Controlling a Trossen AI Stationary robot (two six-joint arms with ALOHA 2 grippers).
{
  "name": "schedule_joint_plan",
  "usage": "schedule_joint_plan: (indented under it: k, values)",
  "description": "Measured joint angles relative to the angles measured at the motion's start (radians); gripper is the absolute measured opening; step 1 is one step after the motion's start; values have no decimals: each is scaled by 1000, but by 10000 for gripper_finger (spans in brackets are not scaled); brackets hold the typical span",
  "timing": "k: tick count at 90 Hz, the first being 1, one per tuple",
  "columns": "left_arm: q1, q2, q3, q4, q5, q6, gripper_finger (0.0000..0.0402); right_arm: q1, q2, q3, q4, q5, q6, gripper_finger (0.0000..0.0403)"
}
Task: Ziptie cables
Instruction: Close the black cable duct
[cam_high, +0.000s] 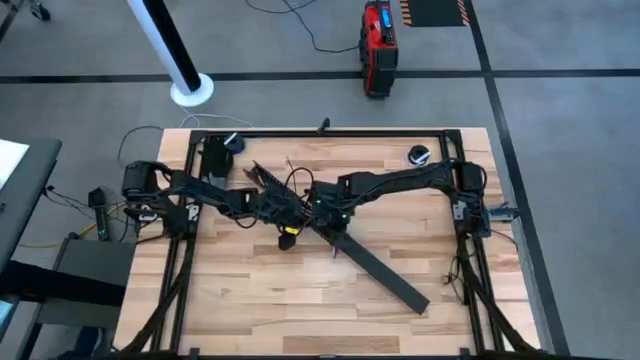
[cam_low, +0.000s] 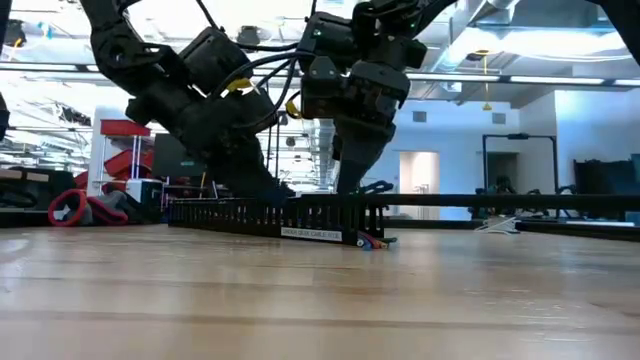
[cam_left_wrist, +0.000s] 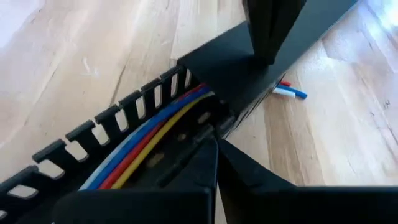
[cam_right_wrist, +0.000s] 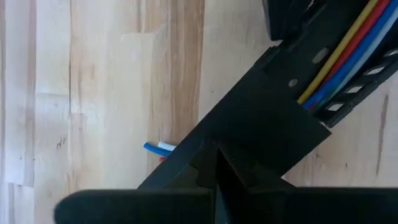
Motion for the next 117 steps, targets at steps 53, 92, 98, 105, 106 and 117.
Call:
schedule_joint_plan:
  k: [53, 92, 98, 105, 106, 117]
  values:
    - [-7, 77, 0, 36, 29, -37, 0, -19, 1, -1, 6, -3, -17, 0]
    - [24, 78, 0, 78, -51, -37, 0, -20, 64, 12, 2, -42, -17, 0]
    - [27, 78, 0, 82, -56, -37, 0, -25, 60, 27, -3, -43, -16, 0]
    - [33, 78, 0, 80, -55, -37, 0, -32, 61, 37, -5, -43, -22, 0]
    - [34, 78, 0, 79, -55, -37, 0, -33, 61, 38, -5, -43, -23, 0]
    - [35, 78, 0, 80, -44, -37, 0, -43, 62, 40, -5, -43, -31, 0]
